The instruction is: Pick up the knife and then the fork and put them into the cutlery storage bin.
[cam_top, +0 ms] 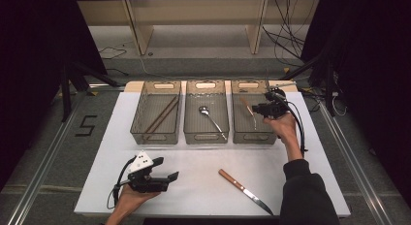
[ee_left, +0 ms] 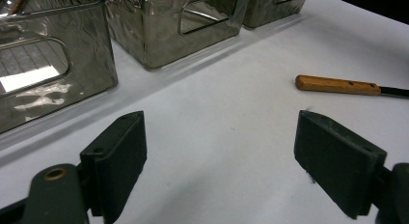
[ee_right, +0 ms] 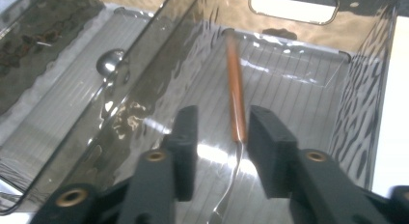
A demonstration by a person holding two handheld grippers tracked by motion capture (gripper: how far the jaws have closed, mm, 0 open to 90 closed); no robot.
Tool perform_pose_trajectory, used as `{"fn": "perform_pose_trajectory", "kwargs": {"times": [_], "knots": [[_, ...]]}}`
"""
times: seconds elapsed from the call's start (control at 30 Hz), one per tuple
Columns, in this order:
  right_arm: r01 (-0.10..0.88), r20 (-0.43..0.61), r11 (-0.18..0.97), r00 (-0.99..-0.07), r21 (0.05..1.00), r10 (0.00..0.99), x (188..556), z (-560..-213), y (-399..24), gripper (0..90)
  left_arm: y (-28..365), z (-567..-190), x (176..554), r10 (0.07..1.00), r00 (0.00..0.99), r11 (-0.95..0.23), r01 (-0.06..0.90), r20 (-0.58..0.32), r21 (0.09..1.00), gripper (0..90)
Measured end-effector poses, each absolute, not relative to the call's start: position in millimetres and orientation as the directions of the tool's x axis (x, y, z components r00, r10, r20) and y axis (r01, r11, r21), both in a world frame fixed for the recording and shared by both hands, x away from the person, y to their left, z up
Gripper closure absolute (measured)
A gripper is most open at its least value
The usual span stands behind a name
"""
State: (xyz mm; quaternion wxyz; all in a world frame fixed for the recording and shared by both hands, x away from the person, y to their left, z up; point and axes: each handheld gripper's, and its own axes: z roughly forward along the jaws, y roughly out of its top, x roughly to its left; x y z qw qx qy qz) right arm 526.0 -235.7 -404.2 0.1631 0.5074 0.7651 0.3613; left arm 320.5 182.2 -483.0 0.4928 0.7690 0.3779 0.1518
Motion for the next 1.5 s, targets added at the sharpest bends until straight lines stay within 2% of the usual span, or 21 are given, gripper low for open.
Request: {"fn": "perform_pose_trajectory", "kwargs": {"times": [0.07,0.3,0.63,1.0,1.5], "knots": [[0.651,0.126,0.217,-0.437,0.728,0.89,524.6,-401.0,-236.2,61.6,182.2,-483.0,320.5,0.731,0.668,-0.229,0.431,-0.139,0.873,18.6],[0.636,0.123,0.239,-0.469,0.734,0.874,515.4,-394.6,-232.8,47.7,182.3,-482.9,320.4,0.731,0.668,-0.228,0.431,-0.139,0.873,18.6],[0.575,0.106,0.297,-0.564,0.762,0.819,478.4,-382.6,-220.6,37.6,182.0,-482.8,320.0,0.732,0.667,-0.228,0.431,-0.138,0.873,18.5],[0.531,0.1,0.349,-0.645,0.772,0.758,430.0,-379.1,-208.1,35.2,182.9,-482.8,320.2,0.734,0.665,-0.224,0.426,-0.136,0.877,18.5],[0.551,0.126,0.42,-0.701,0.721,0.702,378.5,-406.6,-200.5,33.3,183.7,-481.4,319.1,0.729,0.669,-0.208,0.417,-0.145,0.885,18.1]]}}
